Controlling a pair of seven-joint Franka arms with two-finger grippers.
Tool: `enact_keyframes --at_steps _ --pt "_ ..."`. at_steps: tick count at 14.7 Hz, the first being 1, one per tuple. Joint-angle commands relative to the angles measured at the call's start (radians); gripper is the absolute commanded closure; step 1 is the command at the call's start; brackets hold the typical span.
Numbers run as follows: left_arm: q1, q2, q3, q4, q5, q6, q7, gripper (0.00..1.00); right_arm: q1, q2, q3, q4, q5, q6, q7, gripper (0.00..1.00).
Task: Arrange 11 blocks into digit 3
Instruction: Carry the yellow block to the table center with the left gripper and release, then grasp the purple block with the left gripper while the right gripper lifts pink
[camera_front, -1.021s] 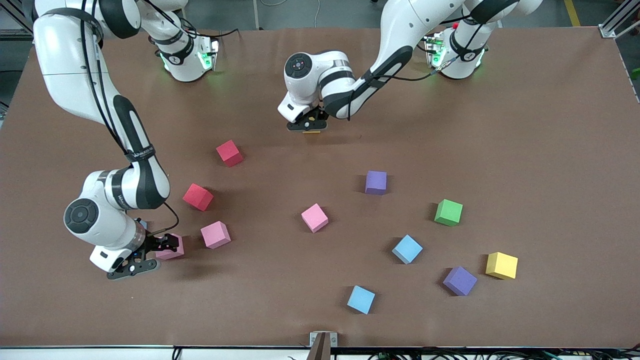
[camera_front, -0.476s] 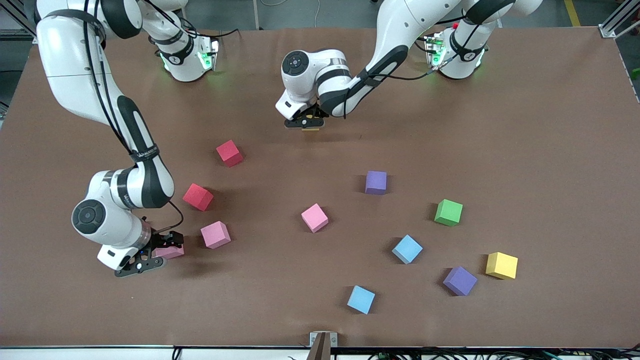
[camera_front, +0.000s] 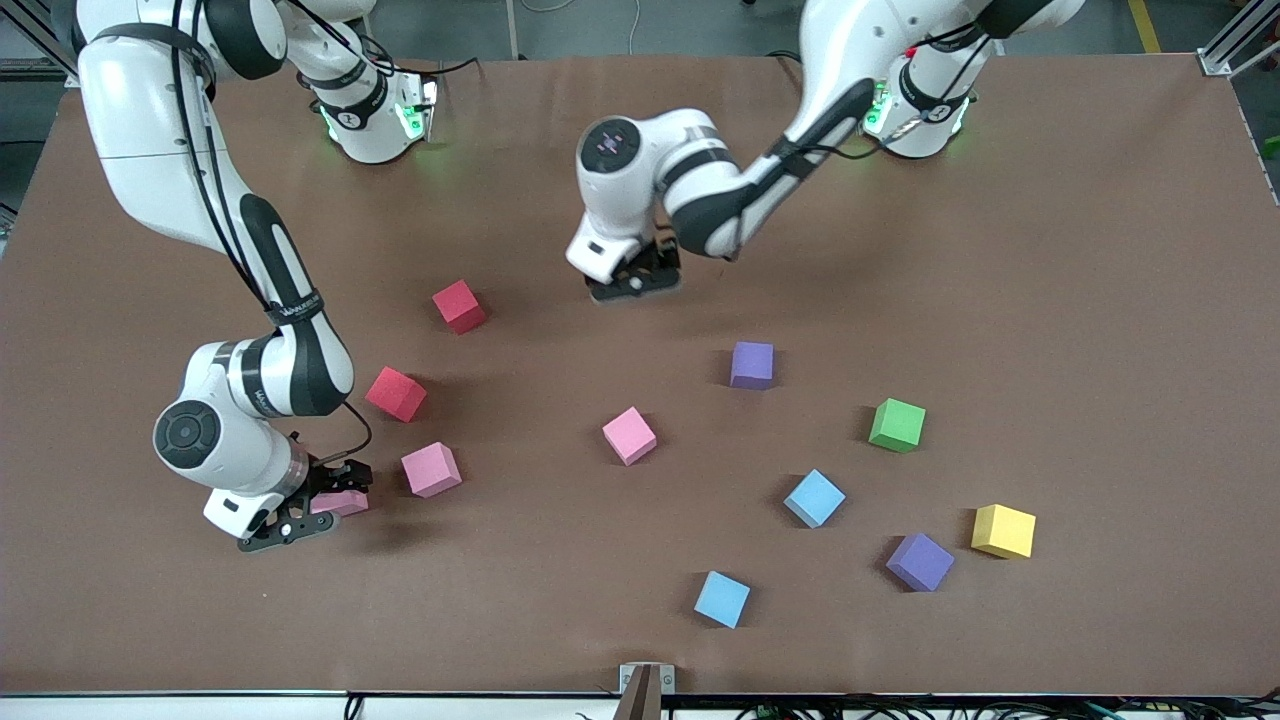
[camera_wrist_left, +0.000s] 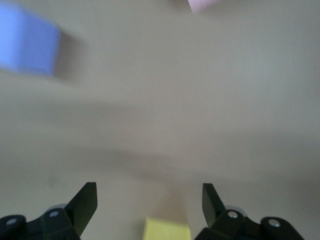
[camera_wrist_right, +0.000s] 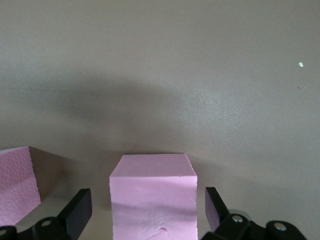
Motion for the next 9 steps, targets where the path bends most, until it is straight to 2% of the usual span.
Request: enact_keyframes --at_steps 1,3,5,6,7,9 --pt "0.117 -0.032 -0.008 -0.023 0.015 -0.028 0.129 0.1 -0.009 0.013 0.002 0.0 -0.019 0.015 -0.008 0.0" --pt "0.199 -0.035 -0.011 -0.035 0.015 -0.029 0.258 0.07 -0.015 0.026 0.002 -0.008 -0.019 0.021 -0.008 0.03" --pt "0.25 -0.03 -0.011 -0.064 0.016 -0.017 0.36 0.05 -0.005 0.026 0.003 -0.006 -0.016 0.009 0.007 0.52" --pt "0.262 -0.026 -0.011 -0.075 0.016 -0.014 0.394 0.03 -0.005 0.023 0.003 0.0 -0.008 0.008 0.01 0.65" --pt "0.285 -0.024 -0.011 -0.087 0.016 -0.011 0.43 0.01 -0.005 0.016 0.003 0.006 -0.001 0.004 0.016 0.69" --pt "0.294 -0.021 -0.01 -0.113 0.018 0.017 0.464 0.0 0.0 -0.011 0.006 0.032 0.001 -0.05 0.106 0.69"
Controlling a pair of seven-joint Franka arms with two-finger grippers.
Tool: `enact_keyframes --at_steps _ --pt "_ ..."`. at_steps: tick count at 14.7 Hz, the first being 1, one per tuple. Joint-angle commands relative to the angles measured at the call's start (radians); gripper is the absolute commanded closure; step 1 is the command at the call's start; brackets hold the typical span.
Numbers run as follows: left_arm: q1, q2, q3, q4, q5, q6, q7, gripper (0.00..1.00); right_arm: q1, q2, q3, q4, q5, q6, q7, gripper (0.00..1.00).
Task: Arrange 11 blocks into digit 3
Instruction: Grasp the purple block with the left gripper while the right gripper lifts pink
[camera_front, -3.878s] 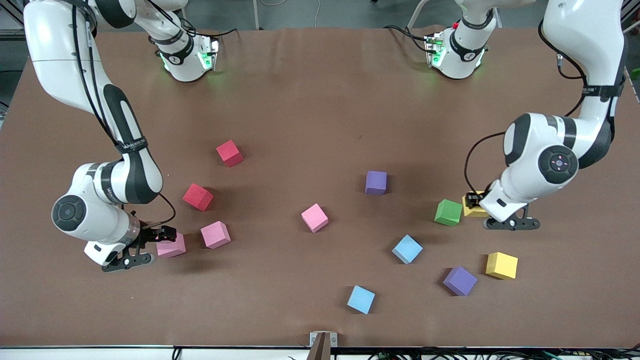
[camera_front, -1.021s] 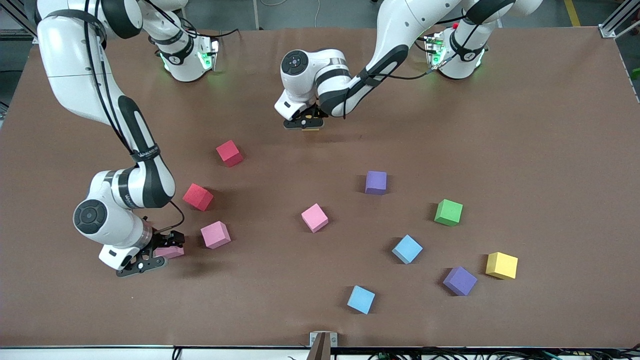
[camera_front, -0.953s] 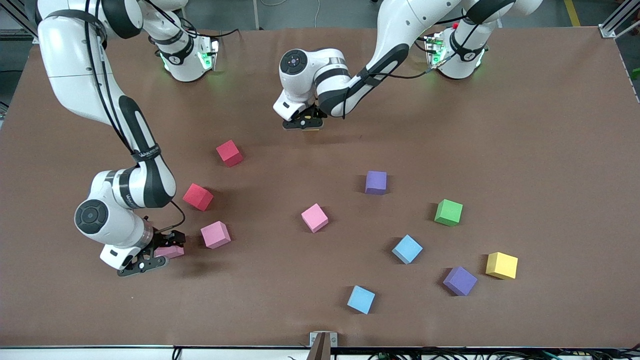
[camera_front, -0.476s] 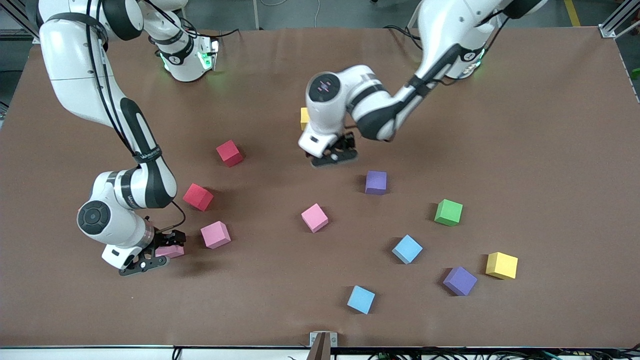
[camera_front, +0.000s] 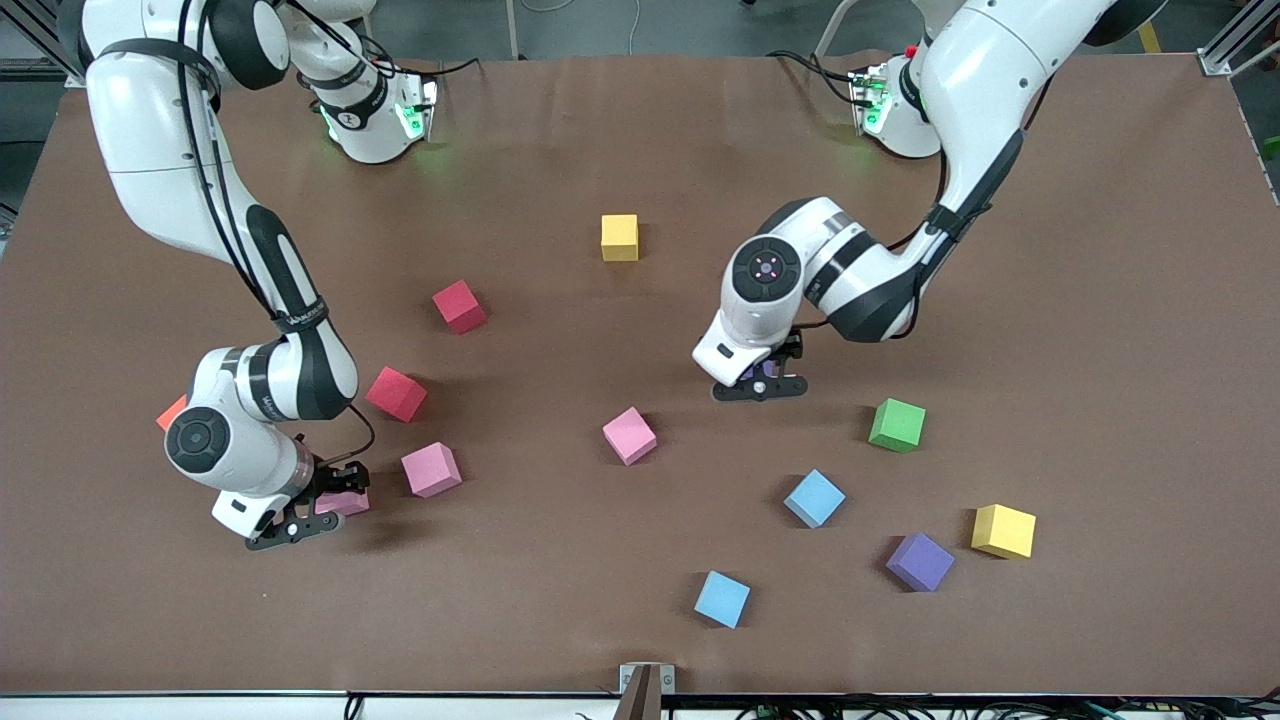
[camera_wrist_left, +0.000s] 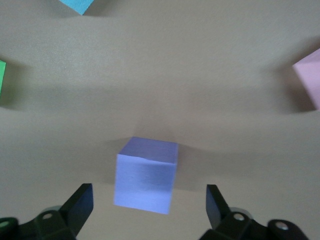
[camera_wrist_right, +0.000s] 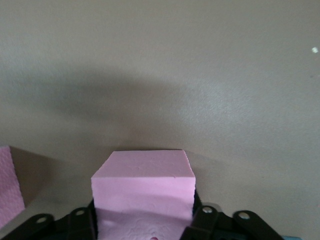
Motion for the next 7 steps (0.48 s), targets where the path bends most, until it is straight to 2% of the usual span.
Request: enact_keyframes --at_steps 1,3,5,7 --pt "0.011 -0.004 -0.007 -0.051 0.025 0.071 0.027 0.01 0.001 -0.062 0.01 0.048 0.002 -0.122 0.113 0.69" --pt "0.014 0.014 -0.004 -0.079 0.057 0.133 0.026 0.0 0.015 -0.095 0.022 0.146 0.002 -0.301 0.213 0.69" --pt "0.014 0.028 -0.003 -0.099 0.091 0.138 0.027 0.0 0.027 -0.158 0.031 0.188 0.002 -0.478 0.461 0.71" --pt "0.045 0.031 -0.004 -0.119 0.126 0.141 0.027 0.0 0.071 -0.21 0.046 0.186 -0.003 -0.522 0.682 0.83"
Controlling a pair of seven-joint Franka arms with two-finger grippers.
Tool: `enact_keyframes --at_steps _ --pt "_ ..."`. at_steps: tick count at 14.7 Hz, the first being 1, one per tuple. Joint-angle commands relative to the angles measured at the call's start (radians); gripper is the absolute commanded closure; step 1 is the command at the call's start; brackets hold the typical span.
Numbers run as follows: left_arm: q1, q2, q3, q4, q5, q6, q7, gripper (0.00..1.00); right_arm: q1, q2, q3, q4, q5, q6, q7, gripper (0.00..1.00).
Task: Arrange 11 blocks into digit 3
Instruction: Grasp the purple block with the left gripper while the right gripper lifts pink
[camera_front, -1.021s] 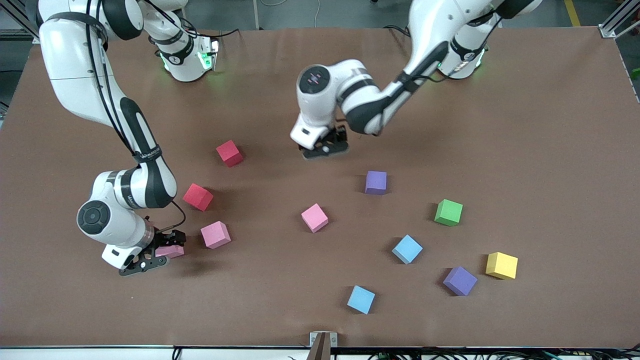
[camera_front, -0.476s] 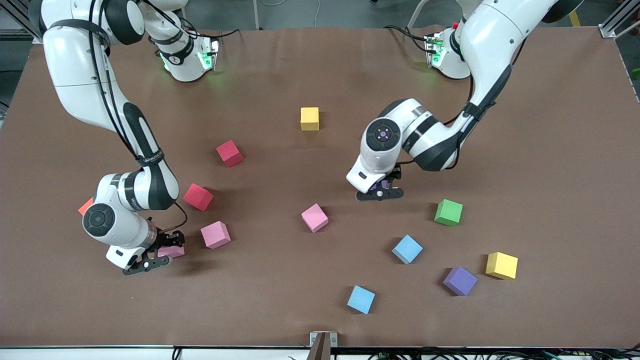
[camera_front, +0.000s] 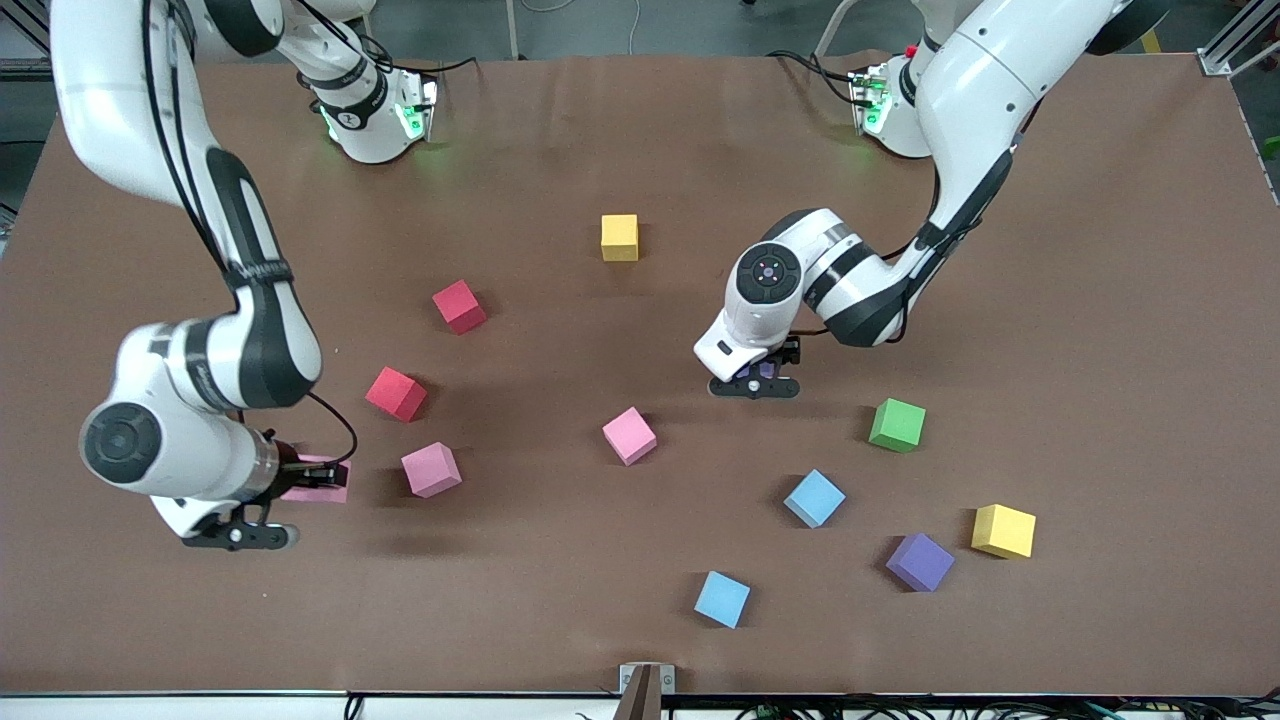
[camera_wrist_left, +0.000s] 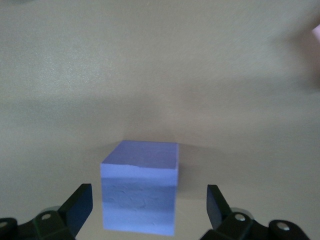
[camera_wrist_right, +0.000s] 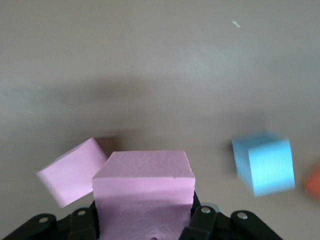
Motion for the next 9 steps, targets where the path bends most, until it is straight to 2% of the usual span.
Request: enact_keyframes --at_steps 1,3,4,5,6,7,9 --pt "0.035 -0.006 -0.006 -0.038 0.048 0.028 0.006 0.0 0.053 -0.063 0.011 -0.025 -0.008 -0.037 0.236 0.83" --pt "0.037 -0.005 -0.006 -0.057 0.059 0.051 0.006 0.01 0.018 -0.069 0.018 -0.029 0.01 -0.071 0.246 0.83" --pt "0.037 -0.005 -0.006 -0.063 0.059 0.062 0.006 0.04 0.024 -0.072 0.015 -0.029 0.028 -0.068 0.252 0.83" --pt "0.038 -0.005 -0.006 -0.061 0.059 0.062 -0.003 0.17 0.021 -0.081 0.015 -0.029 0.031 -0.076 0.252 0.92" --pt "0.04 -0.005 -0.006 -0.058 0.057 0.062 -0.012 0.37 0.031 -0.097 0.017 -0.028 0.033 -0.086 0.263 1.0" --pt "0.052 -0.005 -0.006 -0.052 0.051 0.062 -0.019 0.52 0.051 -0.109 0.014 -0.029 0.033 -0.127 0.34 1.0" --pt "0.058 -0.006 -0.008 -0.047 0.042 0.062 -0.042 0.74 0.074 -0.127 0.018 -0.028 0.036 -0.151 0.558 1.0"
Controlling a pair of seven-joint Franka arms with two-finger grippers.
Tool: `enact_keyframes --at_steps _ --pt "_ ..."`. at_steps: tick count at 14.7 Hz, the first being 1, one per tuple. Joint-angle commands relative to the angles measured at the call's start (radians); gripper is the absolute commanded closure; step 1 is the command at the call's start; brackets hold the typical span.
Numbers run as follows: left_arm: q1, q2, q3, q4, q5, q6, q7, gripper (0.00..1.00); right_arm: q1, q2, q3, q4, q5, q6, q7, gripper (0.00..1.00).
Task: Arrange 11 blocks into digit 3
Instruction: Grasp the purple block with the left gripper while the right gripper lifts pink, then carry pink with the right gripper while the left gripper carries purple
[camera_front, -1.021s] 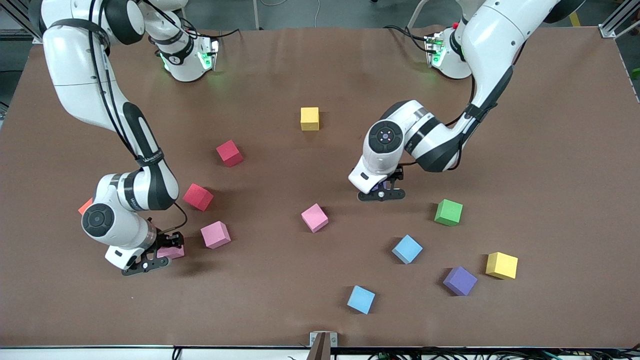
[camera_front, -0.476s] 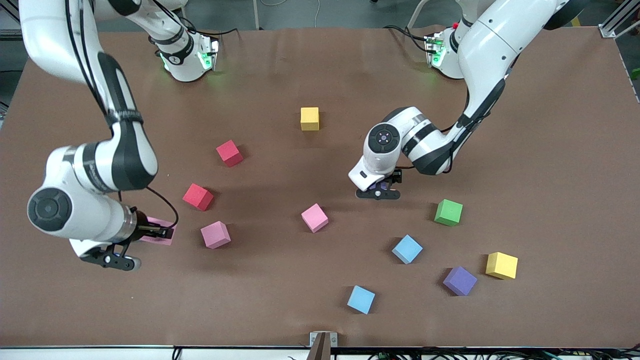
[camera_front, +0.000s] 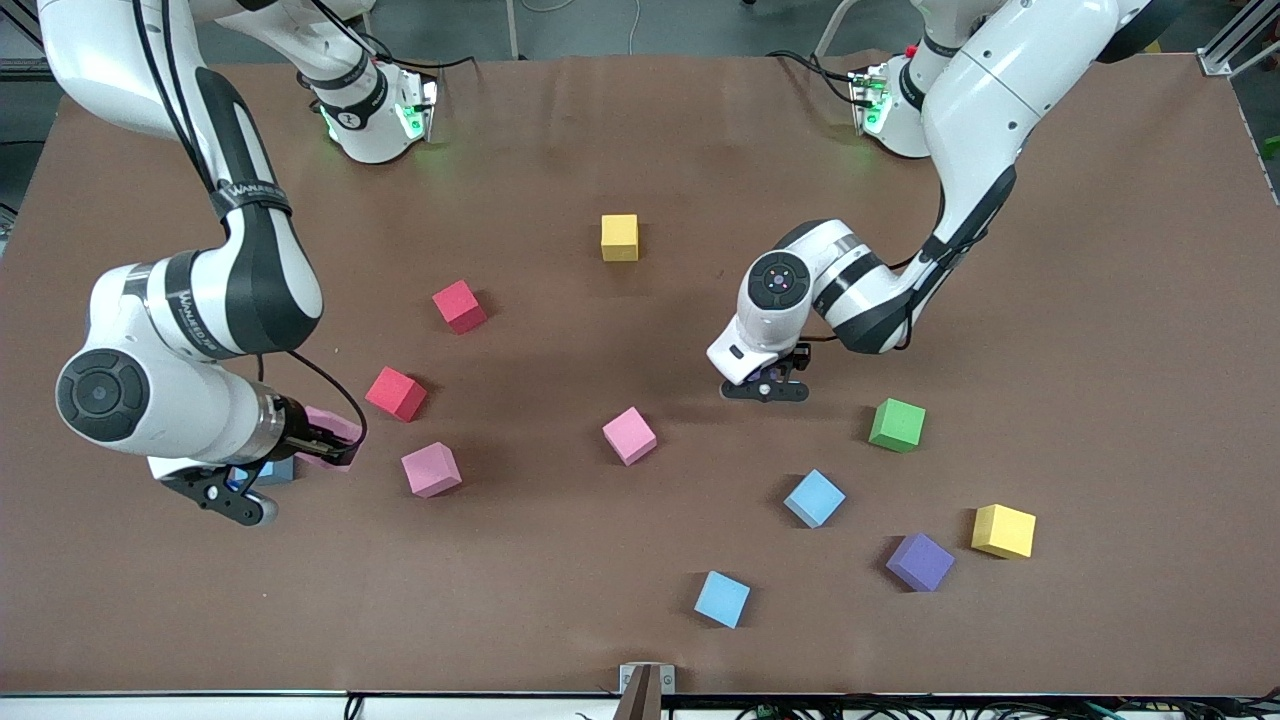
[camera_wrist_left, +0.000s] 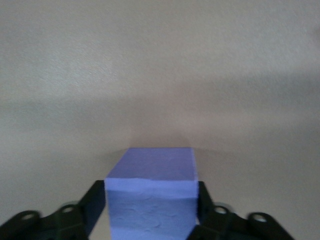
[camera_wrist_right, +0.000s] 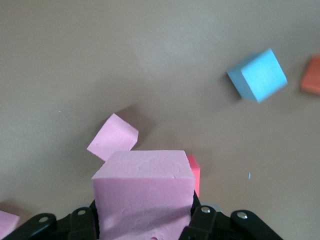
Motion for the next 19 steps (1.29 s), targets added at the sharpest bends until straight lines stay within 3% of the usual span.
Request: enact_keyframes --at_steps 1,4,6,8,13,15,17,19 --pt "0.018 -0.016 -0.007 -0.007 0.003 0.01 -0.039 0.8 0.063 -0.069 0.005 -0.03 0.01 -0.035 0.276 1.0" --pt "0.018 -0.031 -0.012 -0.008 0.0 0.0 -0.134 0.85 0.167 -0.129 0.005 -0.116 0.01 -0.039 0.641 1.0" --pt "0.015 -0.045 -0.026 -0.013 -0.003 -0.022 -0.296 0.85 0.261 -0.148 0.002 -0.164 0.008 -0.027 0.896 1.0" --pt "0.02 -0.047 -0.053 -0.008 -0.003 -0.052 -0.366 0.85 0.325 -0.201 0.004 -0.267 0.008 0.055 1.108 1.0" --pt "0.043 -0.082 -0.055 0.013 -0.095 -0.054 -0.465 0.85 0.313 -0.394 0.062 -0.71 0.011 0.348 1.184 1.0" --pt "0.07 -0.084 -0.053 0.03 -0.109 -0.054 -0.554 0.85 0.315 -0.48 0.065 -0.919 0.053 0.545 1.22 1.0" --pt "0.078 -0.088 -0.055 0.038 -0.112 -0.059 -0.652 0.85 0.327 -0.502 0.067 -1.027 0.056 0.652 1.274 1.0" --pt "0.084 -0.088 -0.053 0.059 -0.115 -0.1 -0.758 0.85 0.338 -0.499 0.109 -1.067 0.056 0.686 1.348 1.0"
